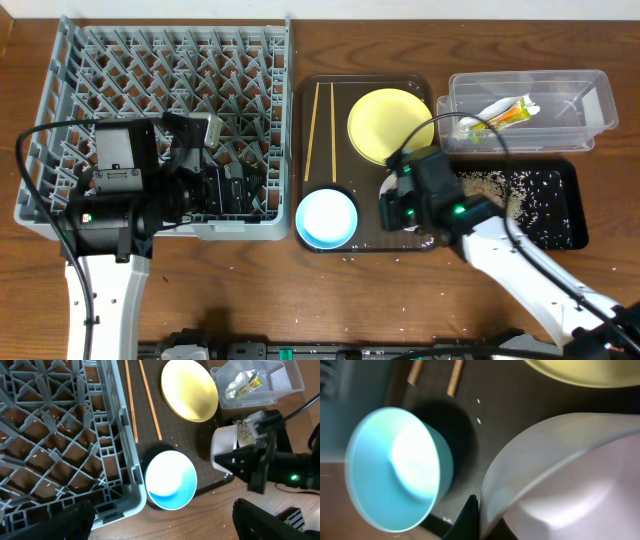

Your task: Sort waste into correct bins and load items into the dishwasher

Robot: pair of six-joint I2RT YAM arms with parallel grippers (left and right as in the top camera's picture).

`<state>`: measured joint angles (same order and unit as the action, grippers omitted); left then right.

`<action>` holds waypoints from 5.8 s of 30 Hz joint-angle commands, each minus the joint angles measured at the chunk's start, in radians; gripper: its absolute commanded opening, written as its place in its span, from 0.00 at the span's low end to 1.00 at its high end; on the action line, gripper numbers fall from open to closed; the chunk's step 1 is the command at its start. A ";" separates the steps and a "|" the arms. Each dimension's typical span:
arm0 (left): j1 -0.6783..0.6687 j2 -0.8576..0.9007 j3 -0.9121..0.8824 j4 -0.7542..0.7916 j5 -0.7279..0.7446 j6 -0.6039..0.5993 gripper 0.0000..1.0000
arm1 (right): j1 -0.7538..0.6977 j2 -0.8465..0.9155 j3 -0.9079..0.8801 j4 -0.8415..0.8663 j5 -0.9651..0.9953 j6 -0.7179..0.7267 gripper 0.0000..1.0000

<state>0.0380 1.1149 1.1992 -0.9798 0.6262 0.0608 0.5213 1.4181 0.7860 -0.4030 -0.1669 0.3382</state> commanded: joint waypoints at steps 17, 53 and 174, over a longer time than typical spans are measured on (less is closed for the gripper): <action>-0.016 0.003 0.052 0.073 -0.134 -0.201 0.81 | -0.320 -0.029 0.404 -0.297 0.040 -0.029 0.63; -0.508 0.523 0.268 0.357 -0.583 -0.248 0.79 | -0.462 -0.026 0.448 -0.275 0.021 -0.055 0.99; -0.526 1.007 0.277 0.586 -0.848 -0.188 0.43 | -0.462 -0.026 0.448 -0.275 0.021 -0.055 0.99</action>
<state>-0.4900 2.0789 1.4761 -0.3996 -0.1703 -0.1329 0.0631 1.3983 1.2243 -0.6769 -0.1562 0.2810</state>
